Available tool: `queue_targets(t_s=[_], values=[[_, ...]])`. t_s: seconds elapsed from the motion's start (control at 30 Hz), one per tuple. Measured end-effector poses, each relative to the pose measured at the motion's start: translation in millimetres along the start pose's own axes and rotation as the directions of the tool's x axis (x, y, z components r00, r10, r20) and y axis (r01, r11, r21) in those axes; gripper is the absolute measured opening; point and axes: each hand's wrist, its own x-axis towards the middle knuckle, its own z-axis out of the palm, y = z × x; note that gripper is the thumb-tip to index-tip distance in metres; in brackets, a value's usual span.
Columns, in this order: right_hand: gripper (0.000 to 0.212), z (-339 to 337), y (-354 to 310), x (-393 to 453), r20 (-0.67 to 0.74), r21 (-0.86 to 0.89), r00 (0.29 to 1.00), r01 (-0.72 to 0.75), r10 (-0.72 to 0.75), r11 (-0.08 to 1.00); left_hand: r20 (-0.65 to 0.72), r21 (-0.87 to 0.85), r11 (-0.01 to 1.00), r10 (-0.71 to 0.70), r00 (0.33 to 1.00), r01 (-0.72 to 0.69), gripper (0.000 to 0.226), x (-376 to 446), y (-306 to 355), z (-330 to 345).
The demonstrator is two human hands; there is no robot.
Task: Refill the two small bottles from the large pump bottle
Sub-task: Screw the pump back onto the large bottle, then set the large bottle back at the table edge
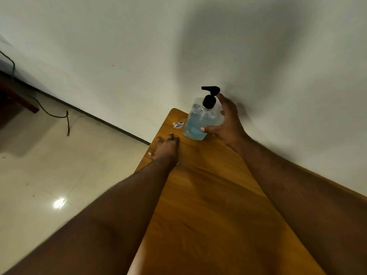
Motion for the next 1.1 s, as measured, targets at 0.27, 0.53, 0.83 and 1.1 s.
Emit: queue_targets(t_s=[0.27, 0.53, 0.83, 1.1], values=[[0.064, -70, 86, -143, 0.270, -0.334, 0.941, -0.107, 0.204, 0.936, -0.022, 0.216, 0.974, 0.073, 0.997, -0.067, 0.070, -63, 38, 57], [0.043, -206, 164, -281, 0.154, -0.502, 0.921, -0.240, 0.359, 0.831, 0.225, 0.217, 0.884, 0.368, 0.902, -0.415, 0.055, -149, 171, 178], [0.040, -281, 261, -428, -0.026, -0.069, 0.883, -0.470, 0.469, 0.880, 0.201, -0.138, 0.870, 0.493, 0.846, -0.474, 0.080, -217, 321, 281], [0.072, -237, 302, -491, 0.138, 0.082, 0.881, -0.466, 0.453, 0.881, 0.012, -0.331, 0.881, 0.363, 0.932, -0.338, 0.059, -236, 366, 344]])
